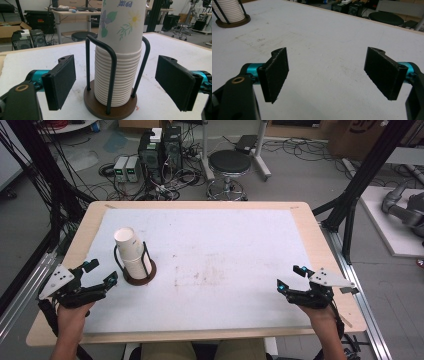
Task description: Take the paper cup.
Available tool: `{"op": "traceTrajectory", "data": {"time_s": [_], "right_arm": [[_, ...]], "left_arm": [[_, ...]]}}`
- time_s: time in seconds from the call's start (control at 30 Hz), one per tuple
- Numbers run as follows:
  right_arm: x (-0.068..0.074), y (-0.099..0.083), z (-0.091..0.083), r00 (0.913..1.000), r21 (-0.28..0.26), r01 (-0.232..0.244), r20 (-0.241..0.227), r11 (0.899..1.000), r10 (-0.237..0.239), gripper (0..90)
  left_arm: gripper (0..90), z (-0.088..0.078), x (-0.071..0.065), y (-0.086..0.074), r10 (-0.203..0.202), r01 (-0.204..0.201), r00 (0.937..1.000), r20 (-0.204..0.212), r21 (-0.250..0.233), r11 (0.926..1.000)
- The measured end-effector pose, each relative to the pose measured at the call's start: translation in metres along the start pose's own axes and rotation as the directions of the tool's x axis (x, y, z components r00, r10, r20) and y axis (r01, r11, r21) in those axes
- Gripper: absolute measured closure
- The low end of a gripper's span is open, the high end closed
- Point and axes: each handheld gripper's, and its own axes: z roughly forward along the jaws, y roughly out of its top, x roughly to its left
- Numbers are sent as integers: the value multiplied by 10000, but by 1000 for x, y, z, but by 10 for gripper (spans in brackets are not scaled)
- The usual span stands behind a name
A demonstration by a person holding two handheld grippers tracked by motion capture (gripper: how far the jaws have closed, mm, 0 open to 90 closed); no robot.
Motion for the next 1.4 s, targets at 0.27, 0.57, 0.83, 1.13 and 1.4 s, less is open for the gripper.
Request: {"op": "traceTrajectory", "data": {"time_s": [0.27, 0.57, 0.83, 1.13, 1.4], "right_arm": [[0, 0, 0, 10000, 10, 35, -29, 10000, -35, 202], [-1, -2, 0, 10000, 73, 38, -44, 10000, -37, 202], [-6, -2, 2, 9999, 26, -90, -63, 10000, 91, 202], [-2, -1, 4, 9998, 138, 68, -194, 9999, -65, 202], [2, 2, 7, 9995, 160, 141, -296, 9998, -136, 202]], "left_arm": [[167, -1, 0, 0, 20, -20, 10000, 38, -13, 10000], [163, 0, 0, 1, -182, 183, 9998, 47, -271, 9995], [155, 1, -5, 5, -195, 203, 9996, 187, -458, 9987], [152, -5, -9, 23, -8, 23, 9998, 194, -752, 9972], [148, -4, -11, 43, -107, 145, 9981, 608, -629, 9979]]}}
